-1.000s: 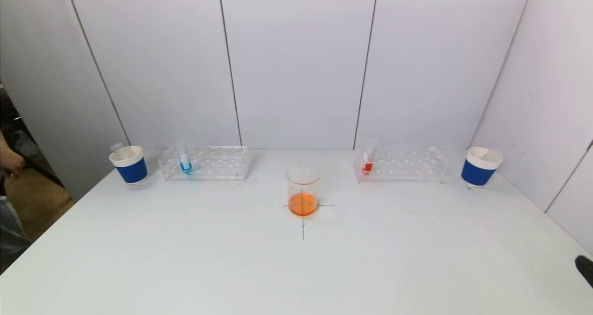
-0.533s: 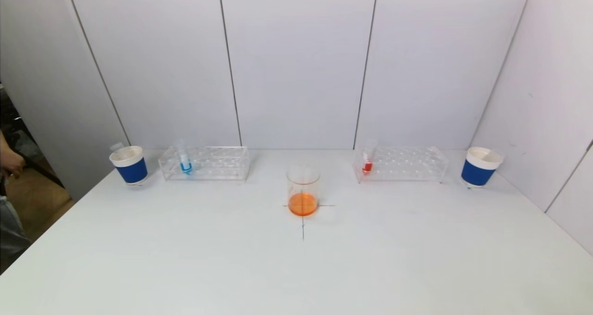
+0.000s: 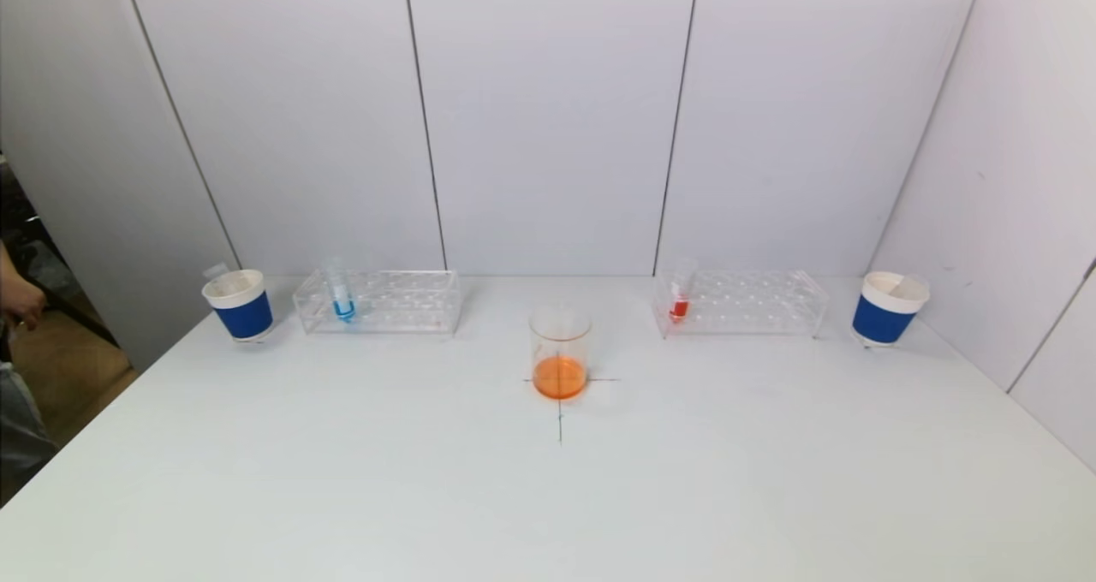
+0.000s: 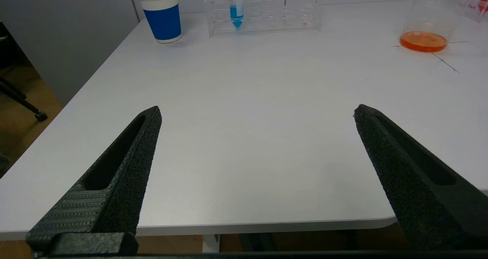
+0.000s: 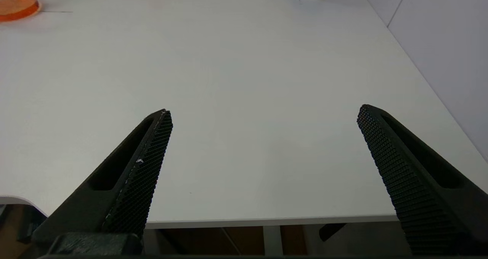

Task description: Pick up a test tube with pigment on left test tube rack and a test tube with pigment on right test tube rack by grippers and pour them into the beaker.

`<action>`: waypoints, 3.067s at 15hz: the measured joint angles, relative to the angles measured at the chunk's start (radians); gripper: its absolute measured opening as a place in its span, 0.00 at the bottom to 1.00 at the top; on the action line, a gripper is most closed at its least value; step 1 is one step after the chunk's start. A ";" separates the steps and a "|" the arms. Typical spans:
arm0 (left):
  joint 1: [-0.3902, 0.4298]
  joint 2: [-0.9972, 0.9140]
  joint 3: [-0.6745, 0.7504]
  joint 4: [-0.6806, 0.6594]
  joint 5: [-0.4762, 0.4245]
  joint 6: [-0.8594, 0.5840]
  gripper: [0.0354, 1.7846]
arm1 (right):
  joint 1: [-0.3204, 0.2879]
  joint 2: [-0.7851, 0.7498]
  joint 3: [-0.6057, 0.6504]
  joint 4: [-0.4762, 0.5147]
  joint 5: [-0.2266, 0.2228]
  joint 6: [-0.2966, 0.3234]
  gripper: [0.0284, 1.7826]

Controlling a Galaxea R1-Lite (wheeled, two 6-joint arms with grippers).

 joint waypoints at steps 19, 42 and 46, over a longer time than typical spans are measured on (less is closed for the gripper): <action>0.000 0.000 0.000 0.000 0.000 0.000 0.99 | 0.063 0.001 0.001 0.014 -0.007 0.025 0.99; 0.000 0.000 0.000 0.000 0.000 0.000 0.99 | 0.075 -0.273 0.001 0.015 -0.010 0.068 0.99; 0.000 0.000 0.000 0.000 0.000 0.000 0.99 | 0.075 -0.273 0.001 0.015 -0.010 0.068 0.99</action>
